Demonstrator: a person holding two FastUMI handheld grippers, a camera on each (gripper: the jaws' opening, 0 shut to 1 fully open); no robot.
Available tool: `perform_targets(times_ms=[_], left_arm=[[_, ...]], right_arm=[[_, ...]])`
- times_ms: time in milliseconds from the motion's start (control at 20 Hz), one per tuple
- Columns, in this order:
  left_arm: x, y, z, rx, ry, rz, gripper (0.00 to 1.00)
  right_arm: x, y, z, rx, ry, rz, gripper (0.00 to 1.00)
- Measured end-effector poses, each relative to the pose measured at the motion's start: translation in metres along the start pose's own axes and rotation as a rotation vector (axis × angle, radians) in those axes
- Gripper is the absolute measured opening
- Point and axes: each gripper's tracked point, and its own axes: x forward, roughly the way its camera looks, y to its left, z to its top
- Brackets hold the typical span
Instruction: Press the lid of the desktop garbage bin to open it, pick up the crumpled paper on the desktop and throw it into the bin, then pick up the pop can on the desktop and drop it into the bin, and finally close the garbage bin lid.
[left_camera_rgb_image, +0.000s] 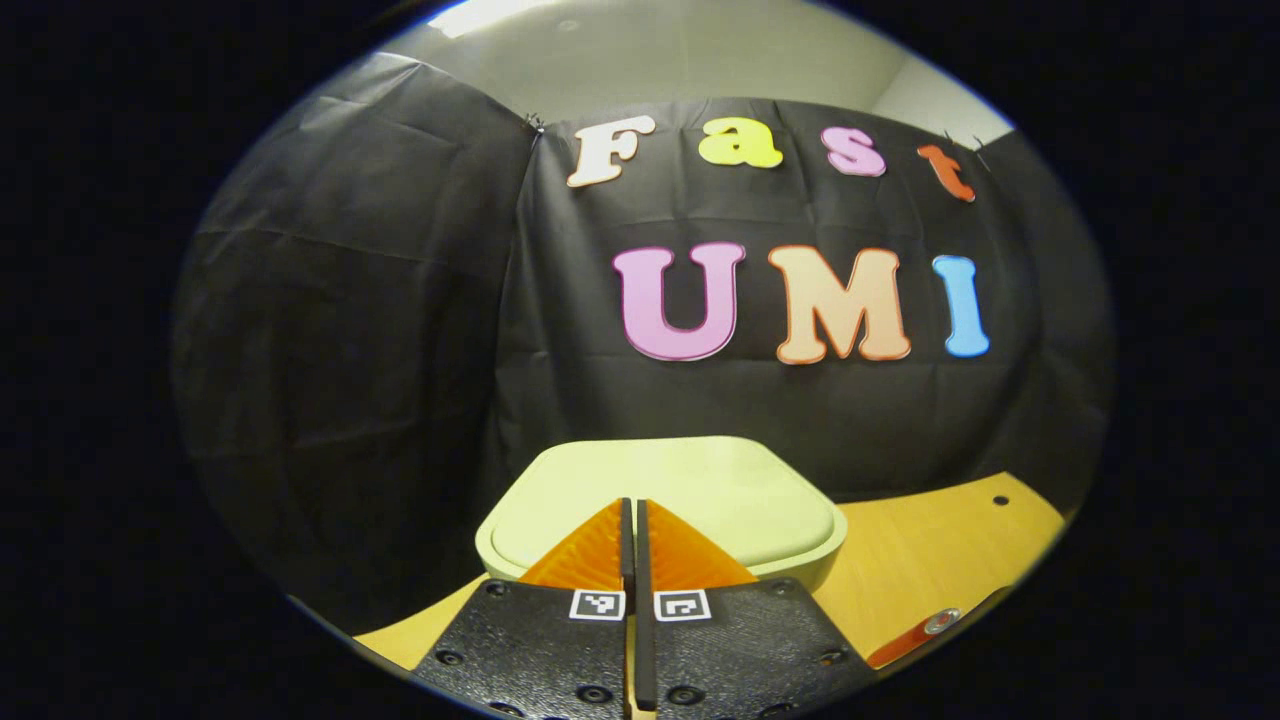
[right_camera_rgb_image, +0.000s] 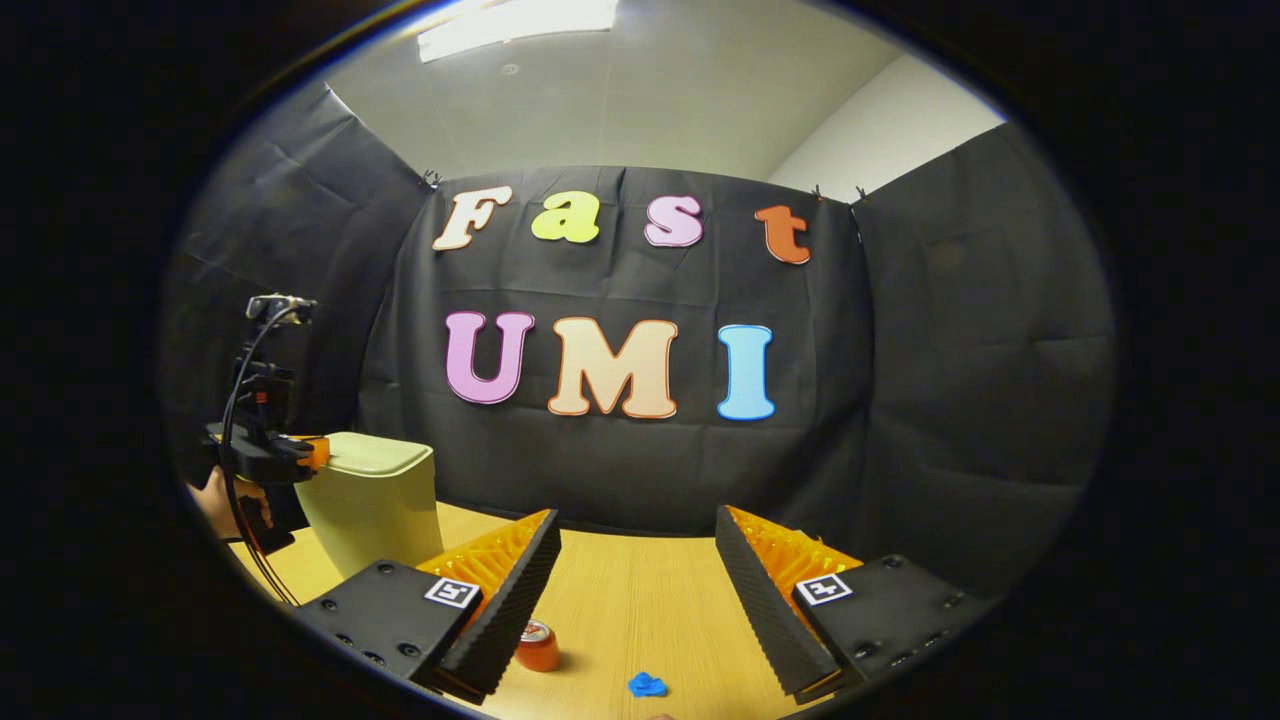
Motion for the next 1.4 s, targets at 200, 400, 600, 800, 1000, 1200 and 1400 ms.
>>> perform_targets(times_ms=[200,400,600,800,1000,1200,1400], left_arm=[[-0.004,0.0,0.018,-0.074,-0.016,-0.035,0.0],[-0.025,-0.036,0.029,-0.15,-0.001,-0.143,0.19],[-0.047,-0.046,0.051,-0.074,-0.066,-0.159,0.74],[-0.075,-0.063,0.064,-0.031,-0.097,-0.17,0.86],[-0.099,-0.073,0.072,0.028,-0.116,-0.164,0.86],[-0.12,-0.082,0.072,0.067,-0.101,-0.145,0.92],[-0.134,-0.085,0.066,0.092,-0.079,-0.102,0.88]], right_arm=[[0.007,-0.001,-0.016,0.032,0.035,0.013,0.99],[0.023,-0.012,-0.04,0.05,0.098,0.025,0.98],[0.039,-0.025,-0.082,0.027,0.197,0.04,0.99],[0.048,-0.036,-0.15,0.012,0.369,0.055,1.0],[0.051,-0.039,-0.219,0.023,0.55,0.086,0.99],[0.053,-0.042,-0.274,0.007,0.701,0.135,0.99],[0.057,-0.039,-0.316,-0.036,0.799,0.206,0.98]])
